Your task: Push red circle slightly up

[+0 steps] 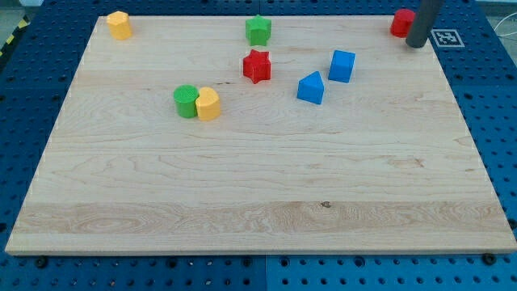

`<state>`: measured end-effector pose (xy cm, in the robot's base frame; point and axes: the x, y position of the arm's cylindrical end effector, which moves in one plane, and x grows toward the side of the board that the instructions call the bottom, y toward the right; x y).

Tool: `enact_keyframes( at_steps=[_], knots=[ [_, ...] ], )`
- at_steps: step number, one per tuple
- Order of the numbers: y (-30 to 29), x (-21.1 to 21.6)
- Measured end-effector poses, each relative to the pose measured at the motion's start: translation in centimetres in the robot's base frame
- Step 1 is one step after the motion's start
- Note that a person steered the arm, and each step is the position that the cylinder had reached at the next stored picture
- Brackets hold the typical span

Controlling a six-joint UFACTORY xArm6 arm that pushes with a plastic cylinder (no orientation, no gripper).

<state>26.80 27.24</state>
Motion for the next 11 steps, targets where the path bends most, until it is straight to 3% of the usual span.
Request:
enact_keyframes(
  at_steps=[5,8,11],
  knots=[
    [0.6,-2.6],
    [-3.7,-2.0],
    [-3.0,-3.5]
  ],
)
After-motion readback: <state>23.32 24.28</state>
